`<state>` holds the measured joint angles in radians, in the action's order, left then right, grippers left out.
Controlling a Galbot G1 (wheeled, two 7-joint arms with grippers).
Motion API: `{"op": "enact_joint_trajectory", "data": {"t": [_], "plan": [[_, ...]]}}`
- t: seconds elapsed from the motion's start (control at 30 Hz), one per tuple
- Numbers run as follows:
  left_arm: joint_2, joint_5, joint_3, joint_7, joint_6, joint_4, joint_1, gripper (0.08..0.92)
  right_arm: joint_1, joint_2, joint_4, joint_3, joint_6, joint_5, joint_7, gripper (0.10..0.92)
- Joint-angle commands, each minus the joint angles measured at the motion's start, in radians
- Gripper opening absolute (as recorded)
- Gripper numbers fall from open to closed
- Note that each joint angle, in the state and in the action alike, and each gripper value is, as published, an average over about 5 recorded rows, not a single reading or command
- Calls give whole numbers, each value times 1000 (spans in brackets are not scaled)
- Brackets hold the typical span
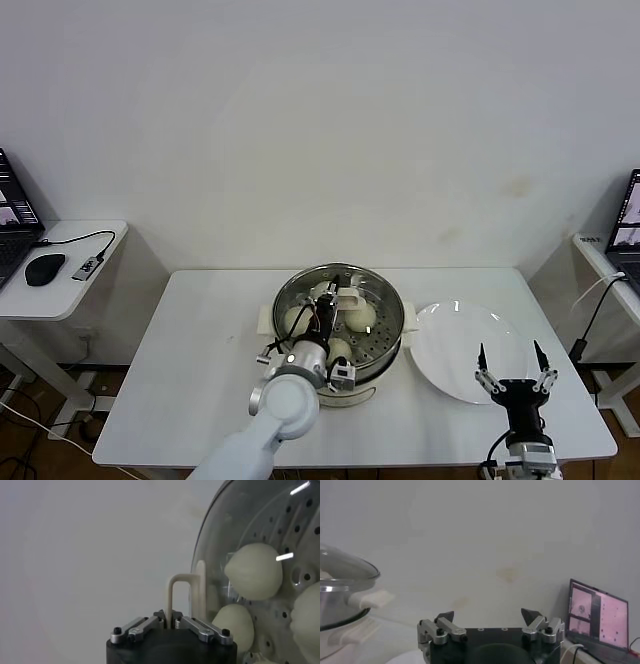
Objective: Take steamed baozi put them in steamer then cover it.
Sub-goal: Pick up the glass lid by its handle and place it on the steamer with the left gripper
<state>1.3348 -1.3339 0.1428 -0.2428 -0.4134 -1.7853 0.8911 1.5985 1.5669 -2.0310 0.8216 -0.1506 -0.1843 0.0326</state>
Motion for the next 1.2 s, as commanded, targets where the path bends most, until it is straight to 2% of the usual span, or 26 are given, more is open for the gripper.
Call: {"op": "enact_joint_trajectory", "data": {"t": [0.03, 0.3, 0.6, 0.83, 1.0, 1.13, 1.2], "plan": [[8, -2, 1, 0, 2, 12, 3, 149, -2, -2, 4, -2, -1, 1, 1, 823], [-1, 5, -17, 9, -2, -43, 41, 171, -3, -5, 5, -8, -1, 1, 2, 823], [-62, 50, -34, 40, -7, -211, 180, 414, 0, -7, 4, -9, -2, 1, 2, 823], [-135, 175, -74, 91, 19, -425, 379, 621, 10, -20, 6, -3, -7, 13, 1, 823], [-132, 363, -203, 225, 91, -552, 606, 757, 30, -59, 3, 5, -20, 59, 1, 823], [-130, 879, -323, 503, 238, -536, 751, 816, 35, -81, 1, -3, -31, 99, 4, 823], [-121, 1143, -389, 602, 348, -497, 804, 821, 36, -95, 6, -10, -34, 113, 6, 823]]}}
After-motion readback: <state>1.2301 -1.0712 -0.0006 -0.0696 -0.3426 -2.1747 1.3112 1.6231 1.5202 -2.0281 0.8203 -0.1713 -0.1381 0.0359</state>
